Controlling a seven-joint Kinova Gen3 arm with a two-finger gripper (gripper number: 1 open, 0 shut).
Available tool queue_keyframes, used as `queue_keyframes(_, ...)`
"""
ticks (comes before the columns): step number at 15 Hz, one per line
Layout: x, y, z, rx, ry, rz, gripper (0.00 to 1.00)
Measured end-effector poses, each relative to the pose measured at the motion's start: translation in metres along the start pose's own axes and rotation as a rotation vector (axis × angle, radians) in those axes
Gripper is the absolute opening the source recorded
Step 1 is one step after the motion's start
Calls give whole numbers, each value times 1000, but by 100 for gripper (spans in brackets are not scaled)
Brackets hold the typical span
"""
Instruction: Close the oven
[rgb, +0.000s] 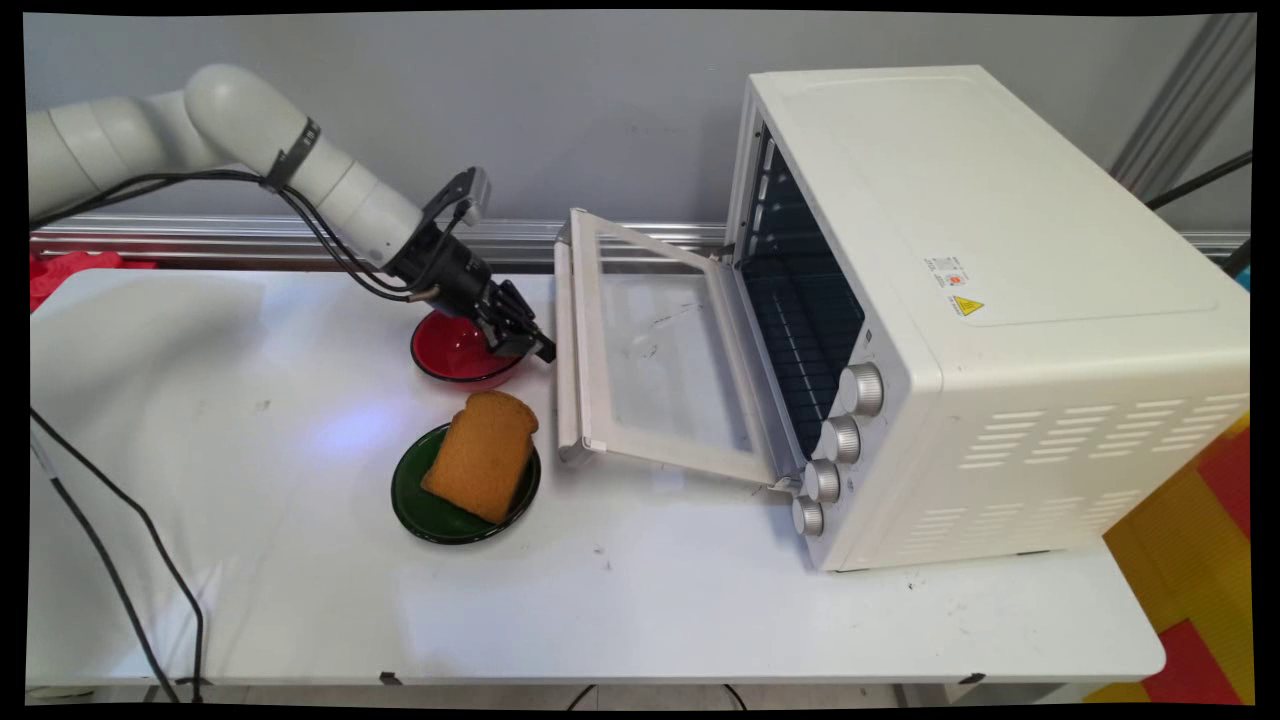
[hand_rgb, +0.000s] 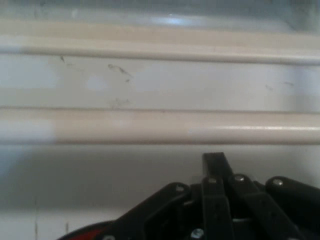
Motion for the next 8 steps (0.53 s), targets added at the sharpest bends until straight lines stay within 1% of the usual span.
queue_keyframes(4,6,1,2,3,50,24,0)
queue_keyframes(8,15,5,-6,9,97,43,0)
